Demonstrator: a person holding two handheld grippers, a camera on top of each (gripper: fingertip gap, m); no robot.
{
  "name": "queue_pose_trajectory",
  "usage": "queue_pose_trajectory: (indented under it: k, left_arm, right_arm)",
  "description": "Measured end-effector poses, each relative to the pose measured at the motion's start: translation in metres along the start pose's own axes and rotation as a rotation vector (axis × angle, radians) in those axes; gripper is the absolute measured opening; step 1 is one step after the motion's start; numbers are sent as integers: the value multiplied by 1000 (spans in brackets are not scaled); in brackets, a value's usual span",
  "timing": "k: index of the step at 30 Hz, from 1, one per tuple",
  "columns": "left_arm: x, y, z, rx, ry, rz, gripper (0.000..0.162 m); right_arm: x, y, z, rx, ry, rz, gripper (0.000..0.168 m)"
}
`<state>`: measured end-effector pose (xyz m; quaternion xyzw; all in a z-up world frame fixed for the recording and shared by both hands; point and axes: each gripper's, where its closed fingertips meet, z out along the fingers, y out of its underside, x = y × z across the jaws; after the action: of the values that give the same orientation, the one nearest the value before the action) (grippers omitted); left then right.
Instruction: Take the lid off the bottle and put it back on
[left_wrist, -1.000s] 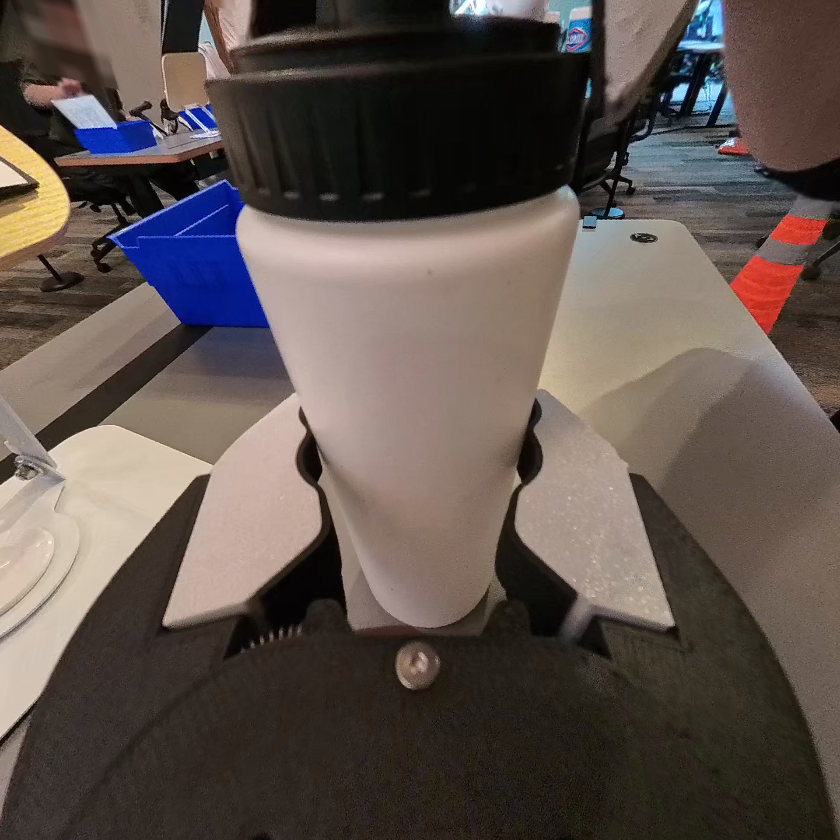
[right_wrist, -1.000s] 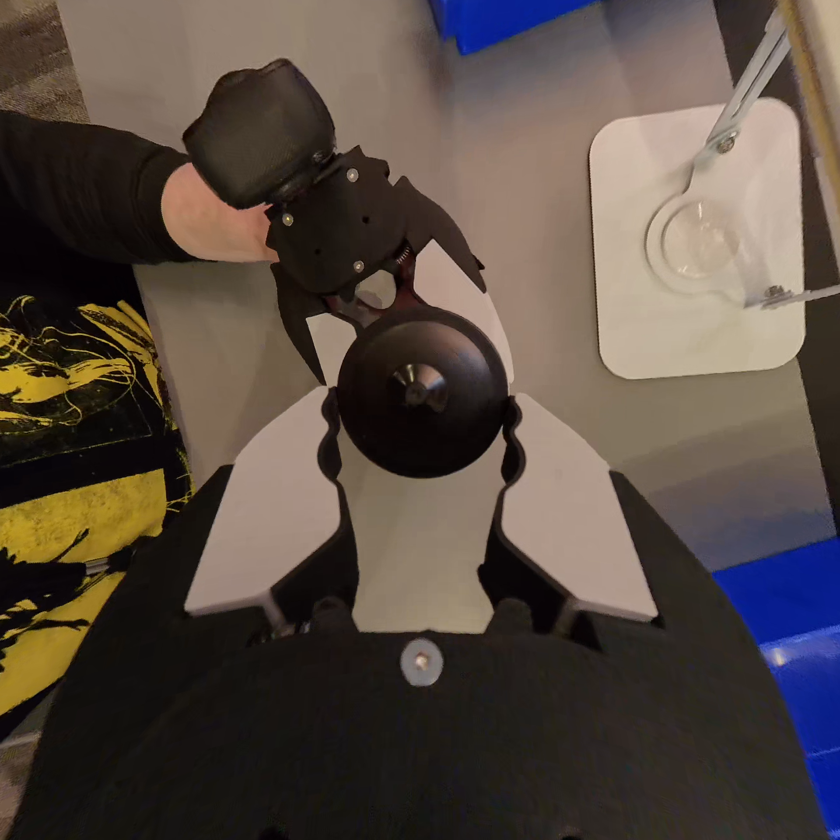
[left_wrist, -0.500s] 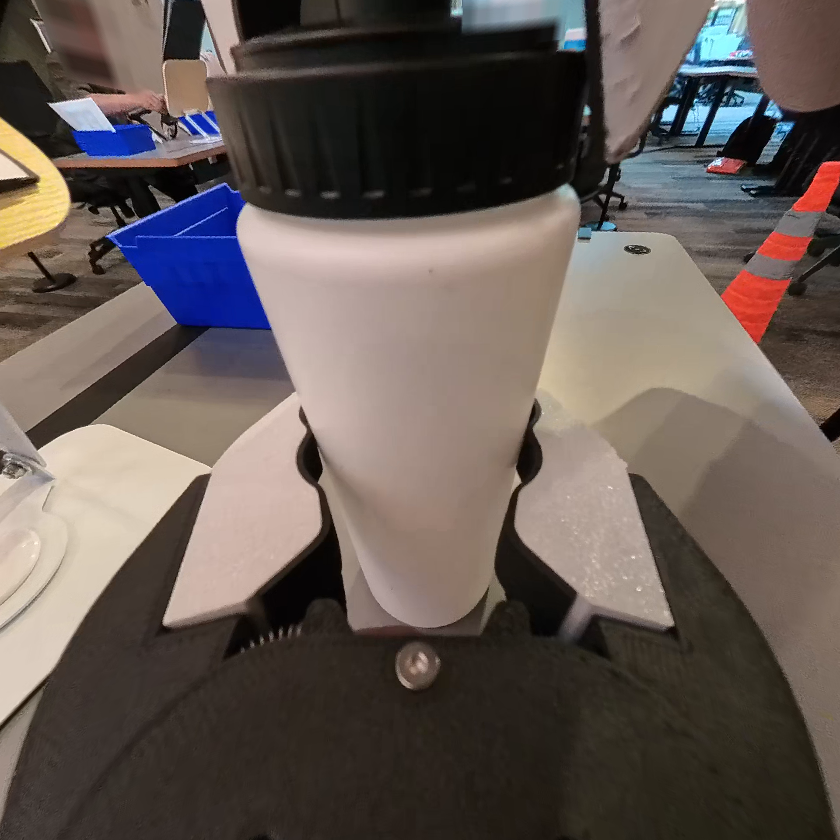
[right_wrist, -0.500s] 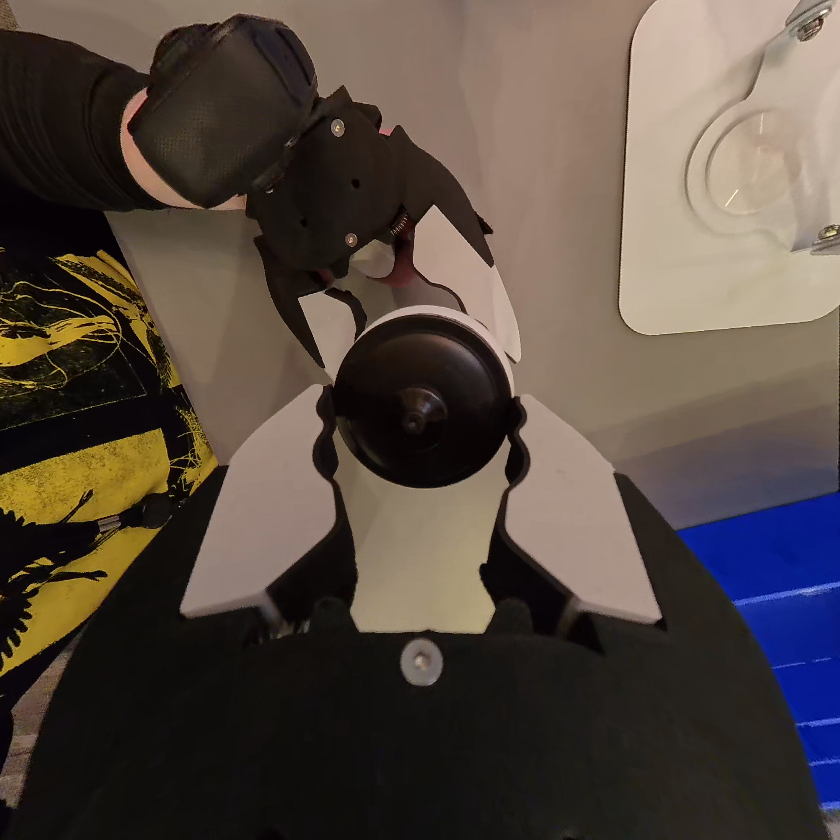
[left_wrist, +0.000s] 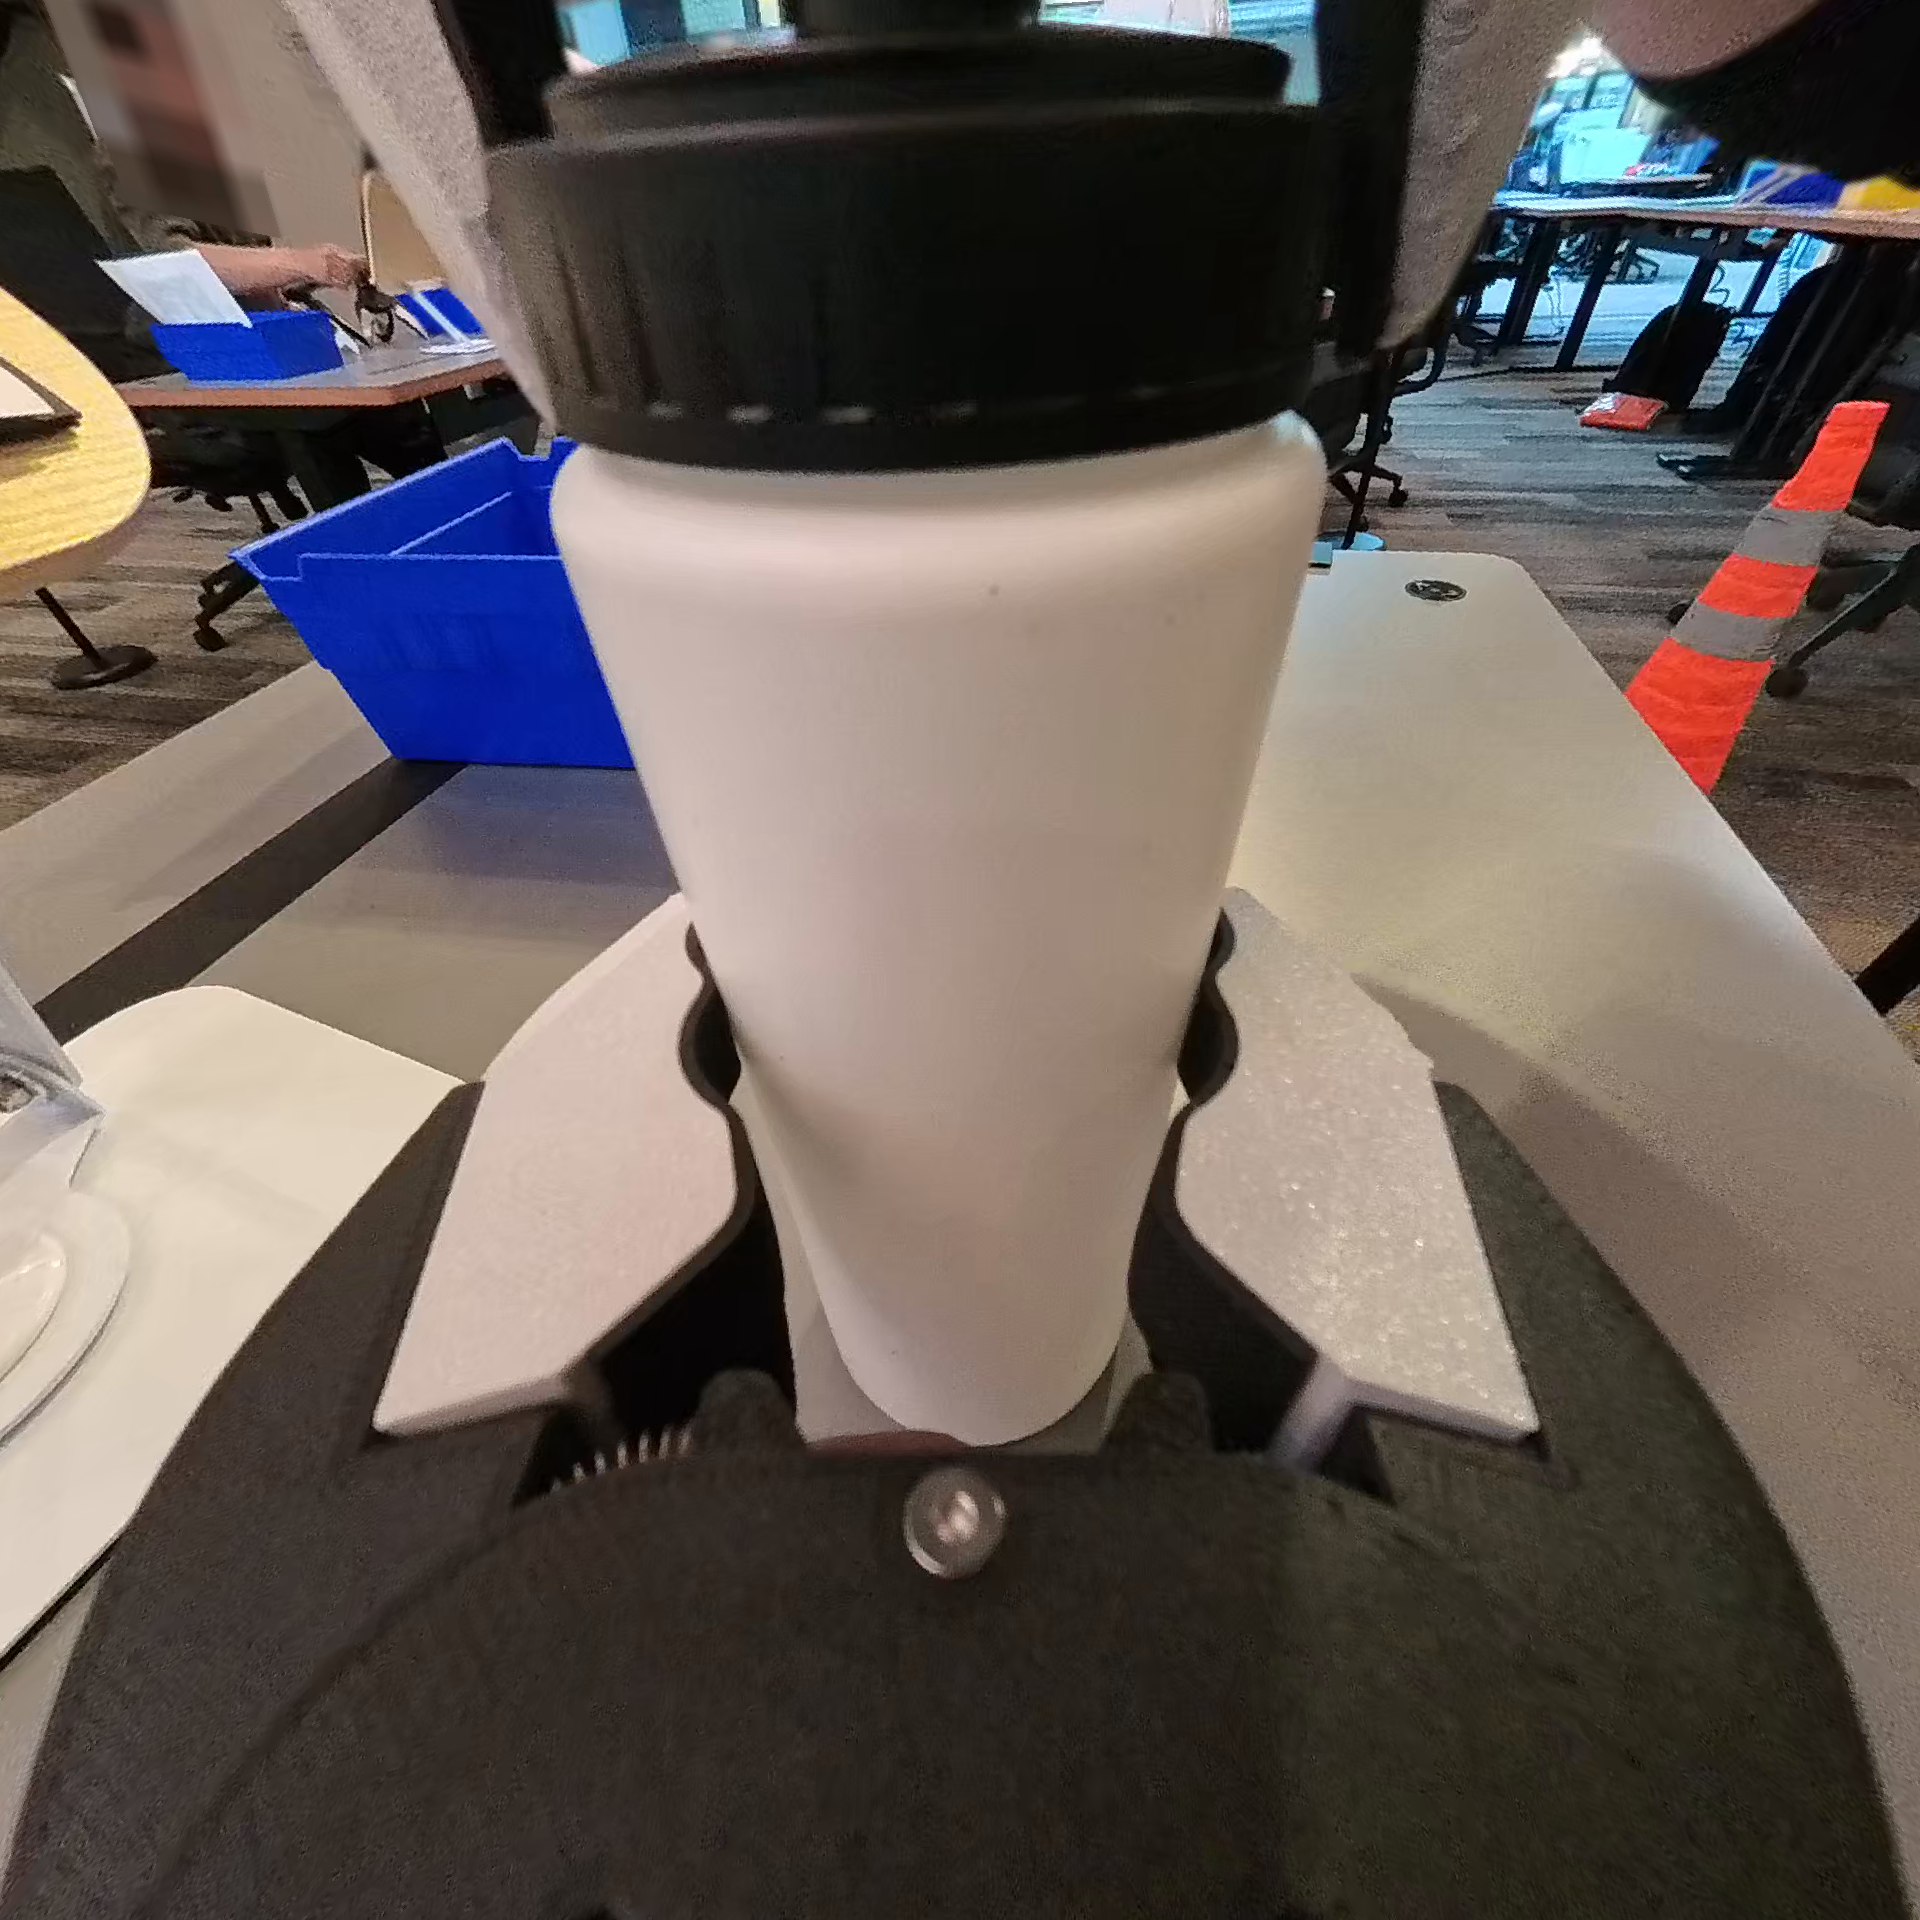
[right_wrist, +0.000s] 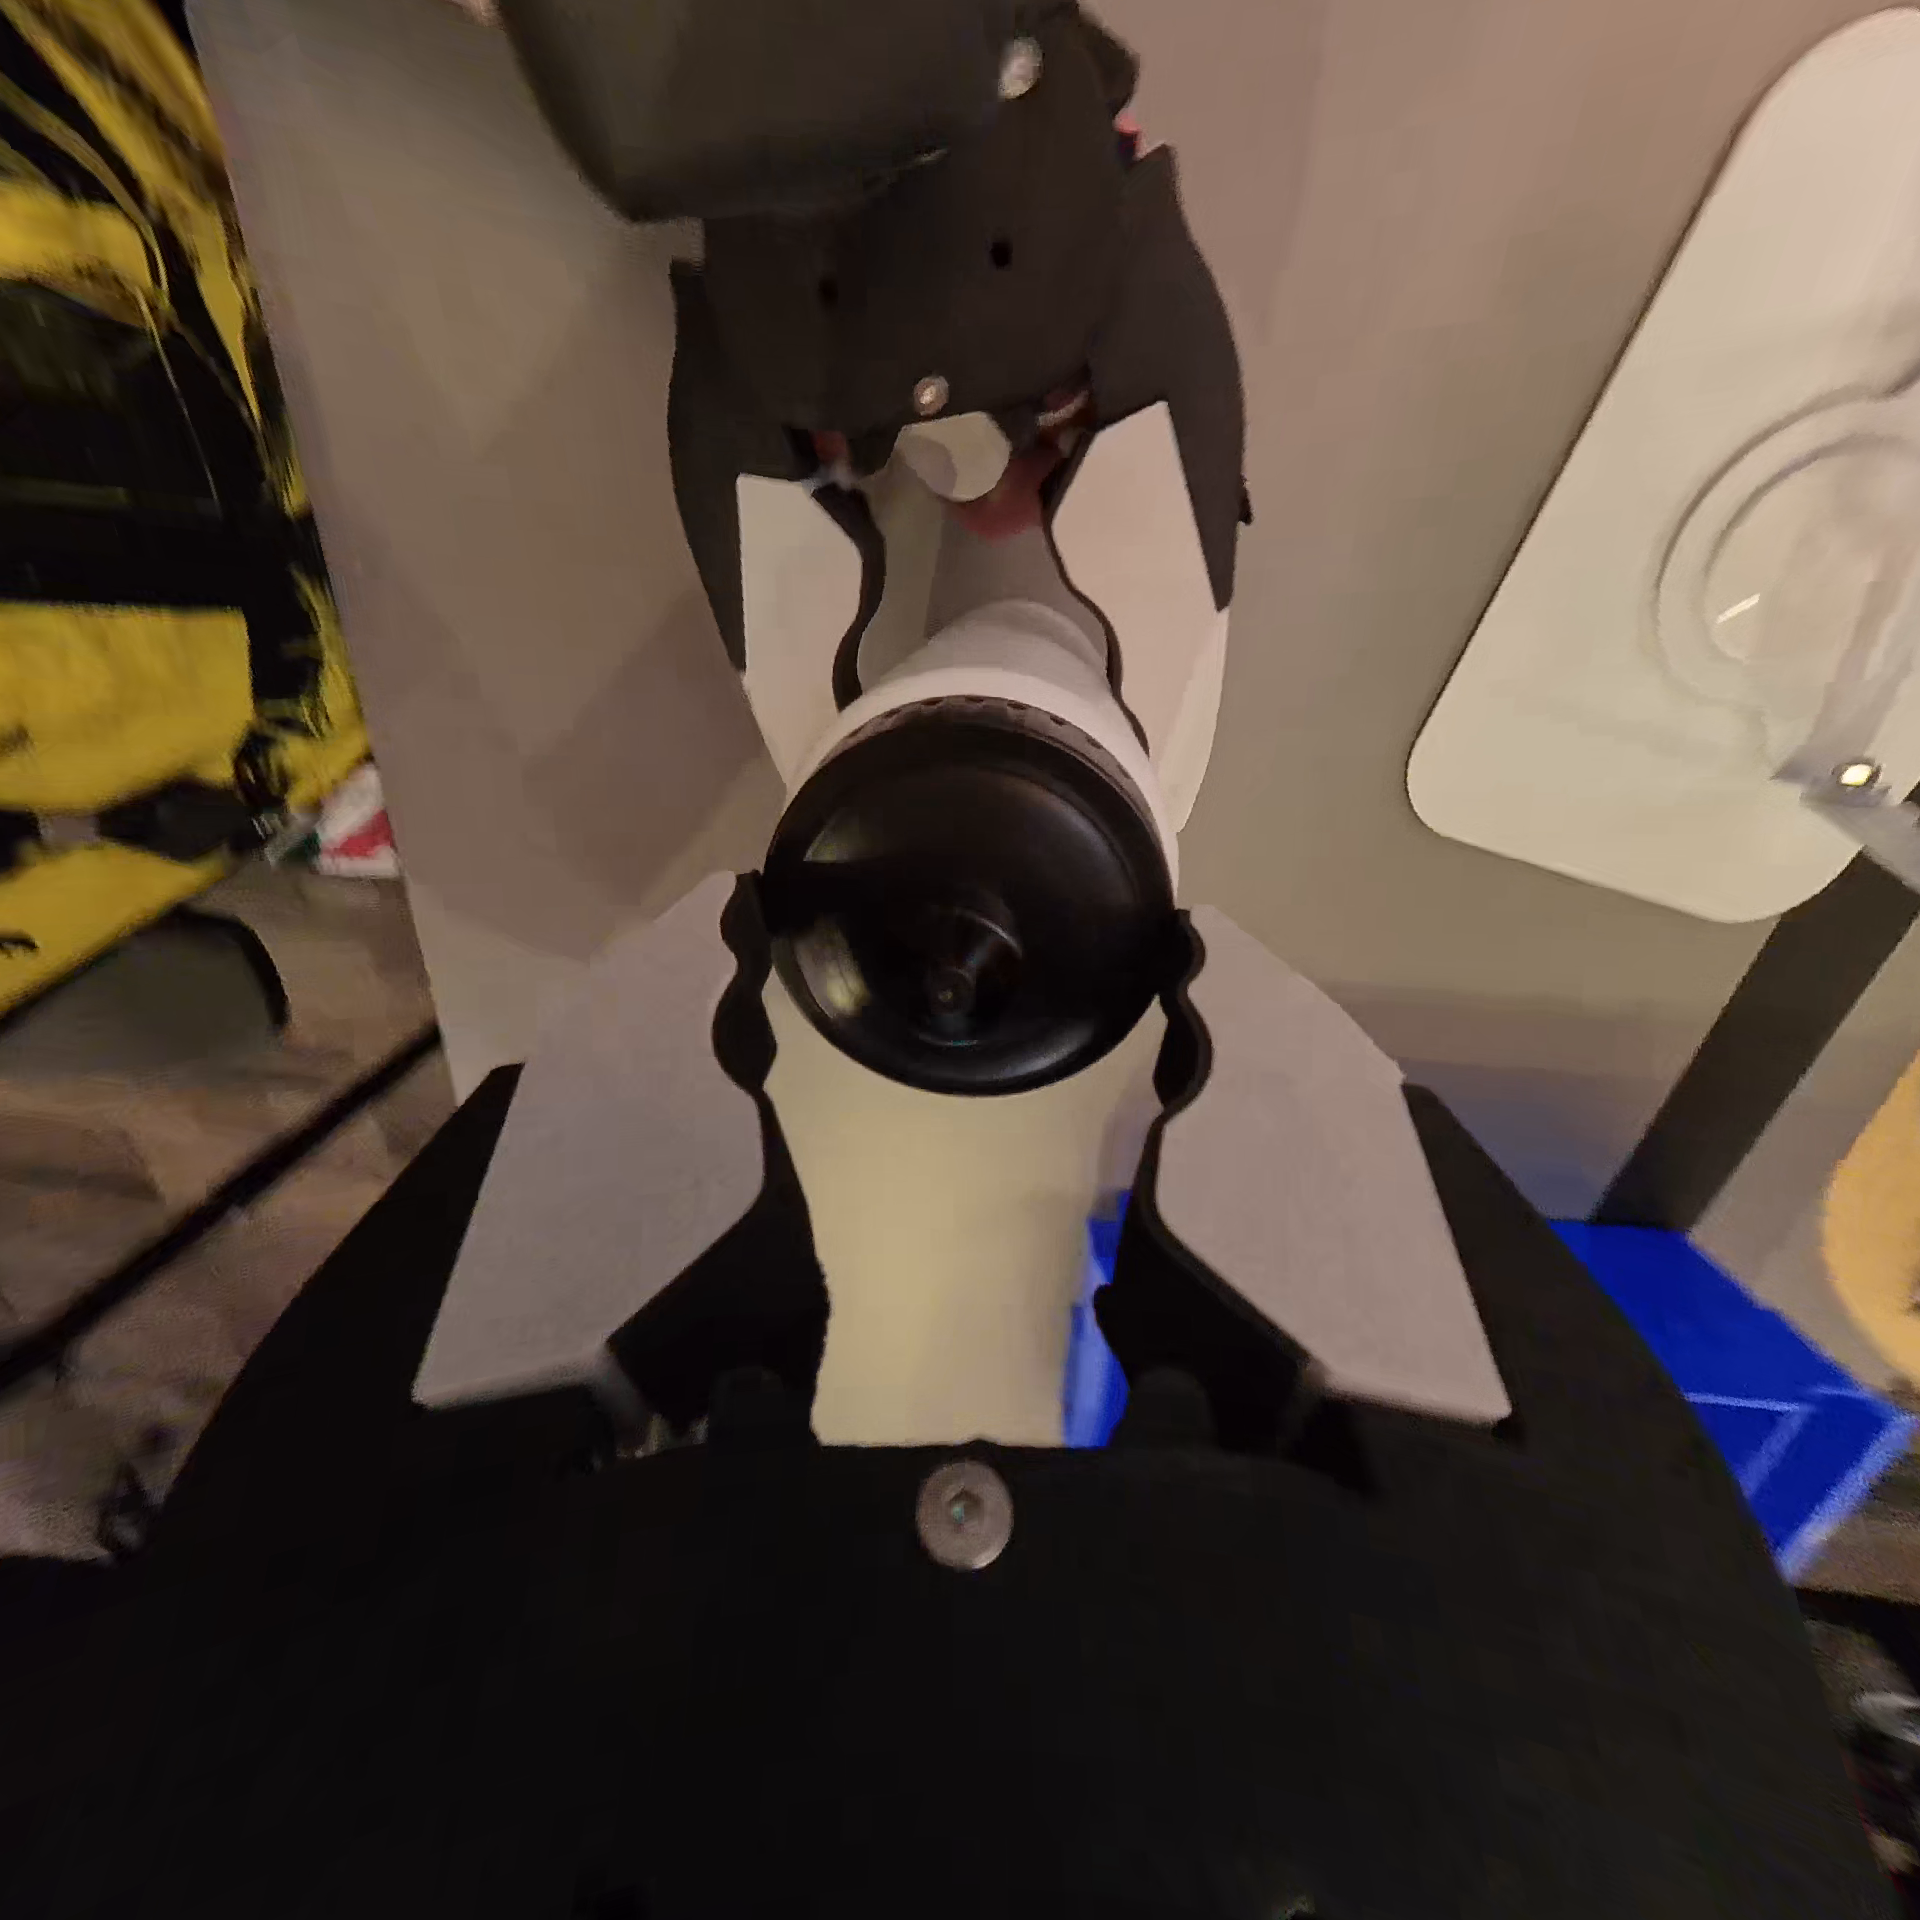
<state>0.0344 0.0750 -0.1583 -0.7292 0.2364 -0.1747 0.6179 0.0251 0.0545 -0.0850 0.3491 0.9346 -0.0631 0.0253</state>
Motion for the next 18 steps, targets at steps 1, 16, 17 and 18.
queue_pose_trajectory:
  k: [1,16,17,18]
  left_arm:
    - [0,0,0,-1,0,-1,85]
    - [-1,0,1,-1,-1,0,85]
    - [-1,0,0,1,-1,-2,85]
    - [-1,0,0,2,-1,-3,85]
  right_arm:
    - [0,1,0,-42,-3,-69,73]
    - [8,-6,-14,-87,136,76,82]
    - [10,-5,-16,-30,136,157,86]
    - [8,-4,-15,10,122,210,84]
